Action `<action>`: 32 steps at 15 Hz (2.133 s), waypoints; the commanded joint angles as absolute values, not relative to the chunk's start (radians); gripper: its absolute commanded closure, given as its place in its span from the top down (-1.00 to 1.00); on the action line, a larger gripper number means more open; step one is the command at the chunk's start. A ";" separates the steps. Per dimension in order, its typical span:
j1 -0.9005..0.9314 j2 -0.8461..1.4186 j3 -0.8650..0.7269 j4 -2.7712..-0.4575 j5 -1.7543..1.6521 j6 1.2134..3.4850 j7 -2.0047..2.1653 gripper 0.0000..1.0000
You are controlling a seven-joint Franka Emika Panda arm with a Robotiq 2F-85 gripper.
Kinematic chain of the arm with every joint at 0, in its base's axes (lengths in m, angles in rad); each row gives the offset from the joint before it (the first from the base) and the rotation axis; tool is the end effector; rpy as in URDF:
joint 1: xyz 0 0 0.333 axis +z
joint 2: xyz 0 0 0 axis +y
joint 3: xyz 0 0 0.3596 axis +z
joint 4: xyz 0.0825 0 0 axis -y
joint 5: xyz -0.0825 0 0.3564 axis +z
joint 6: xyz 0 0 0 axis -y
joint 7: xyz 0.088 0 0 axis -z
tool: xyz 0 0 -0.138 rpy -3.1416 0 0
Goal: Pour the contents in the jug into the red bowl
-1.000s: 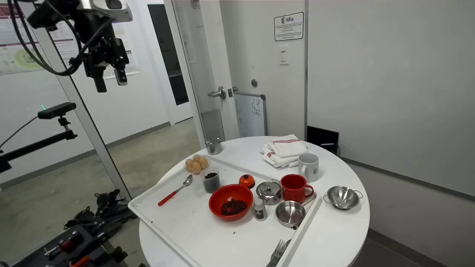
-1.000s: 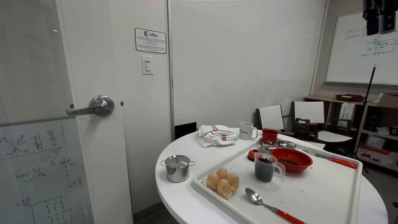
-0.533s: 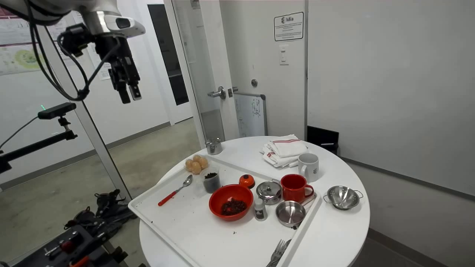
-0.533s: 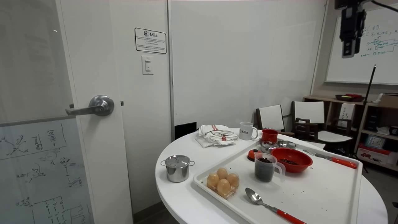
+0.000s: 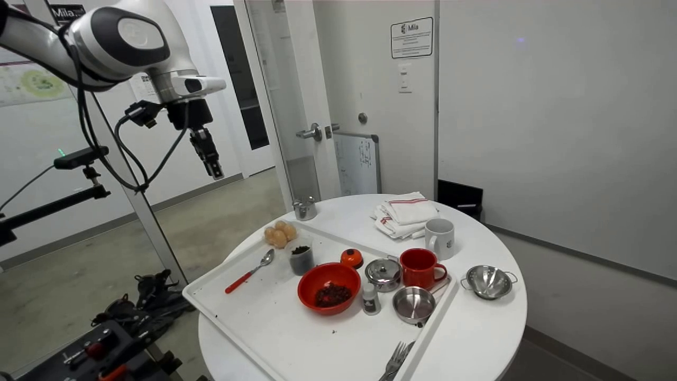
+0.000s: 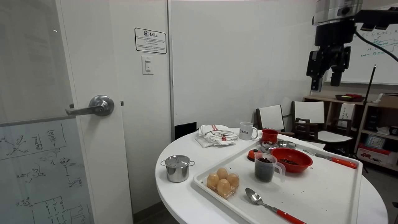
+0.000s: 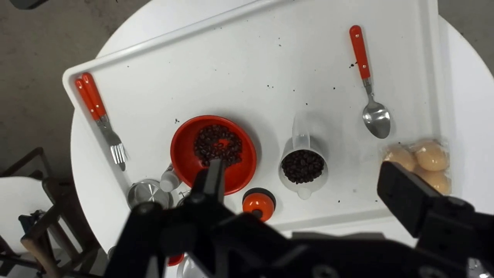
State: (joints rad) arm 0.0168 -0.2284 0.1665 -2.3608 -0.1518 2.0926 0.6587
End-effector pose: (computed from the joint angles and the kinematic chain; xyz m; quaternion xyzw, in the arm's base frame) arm 0.4222 0.0689 0.4404 0.9762 -0.1988 0.0138 0.0854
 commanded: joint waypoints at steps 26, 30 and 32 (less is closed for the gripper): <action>0.074 0.261 0.090 -2.319 0.003 2.370 0.657 1.00; 0.094 0.251 0.072 -2.336 0.016 2.377 0.649 1.00; 0.101 0.282 0.064 -2.310 0.001 2.360 0.663 1.00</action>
State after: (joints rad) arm 0.0647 0.2528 0.1002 -2.3368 0.0066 2.3787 0.6533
